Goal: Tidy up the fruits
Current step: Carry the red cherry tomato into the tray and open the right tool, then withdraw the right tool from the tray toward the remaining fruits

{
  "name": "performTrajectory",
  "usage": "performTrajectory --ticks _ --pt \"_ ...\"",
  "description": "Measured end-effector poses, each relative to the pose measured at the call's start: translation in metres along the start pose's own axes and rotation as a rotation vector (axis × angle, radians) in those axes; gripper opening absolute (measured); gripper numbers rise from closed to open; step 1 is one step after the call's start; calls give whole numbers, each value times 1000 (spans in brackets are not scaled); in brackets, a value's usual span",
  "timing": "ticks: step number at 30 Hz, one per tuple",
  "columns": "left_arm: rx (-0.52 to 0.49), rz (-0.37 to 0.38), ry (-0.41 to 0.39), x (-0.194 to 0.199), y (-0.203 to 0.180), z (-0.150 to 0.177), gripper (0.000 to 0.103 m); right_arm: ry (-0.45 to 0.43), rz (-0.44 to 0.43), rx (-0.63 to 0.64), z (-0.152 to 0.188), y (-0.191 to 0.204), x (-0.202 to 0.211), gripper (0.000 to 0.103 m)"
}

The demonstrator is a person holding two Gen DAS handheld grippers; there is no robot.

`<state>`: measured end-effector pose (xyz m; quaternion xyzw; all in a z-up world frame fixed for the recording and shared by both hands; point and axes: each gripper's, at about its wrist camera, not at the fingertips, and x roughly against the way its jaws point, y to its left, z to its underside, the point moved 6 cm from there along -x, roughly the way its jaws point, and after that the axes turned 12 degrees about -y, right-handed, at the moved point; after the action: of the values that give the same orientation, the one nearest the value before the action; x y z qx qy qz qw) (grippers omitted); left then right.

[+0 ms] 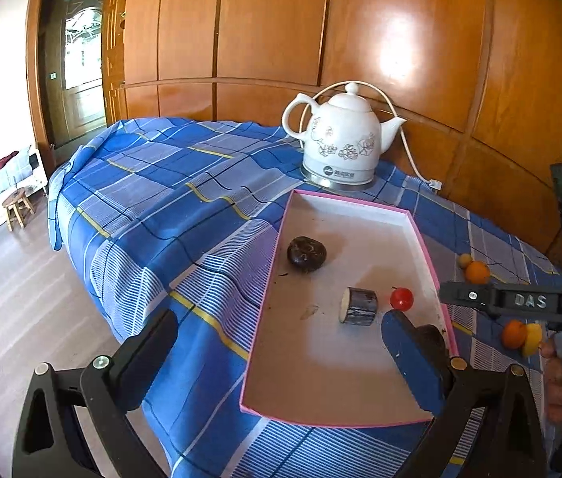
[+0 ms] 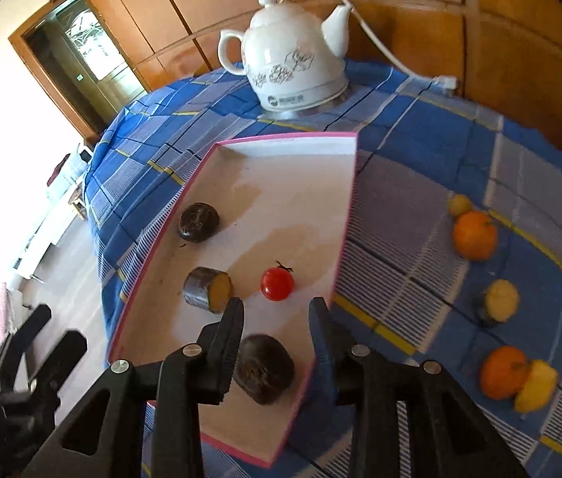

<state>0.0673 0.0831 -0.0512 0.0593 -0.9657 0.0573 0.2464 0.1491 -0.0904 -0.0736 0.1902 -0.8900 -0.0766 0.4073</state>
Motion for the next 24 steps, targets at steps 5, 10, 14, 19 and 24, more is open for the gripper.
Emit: performTrajectory --ticks 5,10,14,19,24 --pt "-35 22 -3 5 -11 0 103 -35 42 25 9 -11 22 36" --pt "-81 51 -7 10 -26 1 103 -69 90 56 16 -22 41 36" --pt "-116 67 -16 15 -38 2 103 -90 124 71 20 -33 56 36" --pt "-171 83 -47 23 -53 -1 103 -108 157 67 24 -50 73 36" --pt "-203 102 -57 28 -64 -2 103 -125 183 55 24 -65 86 36"
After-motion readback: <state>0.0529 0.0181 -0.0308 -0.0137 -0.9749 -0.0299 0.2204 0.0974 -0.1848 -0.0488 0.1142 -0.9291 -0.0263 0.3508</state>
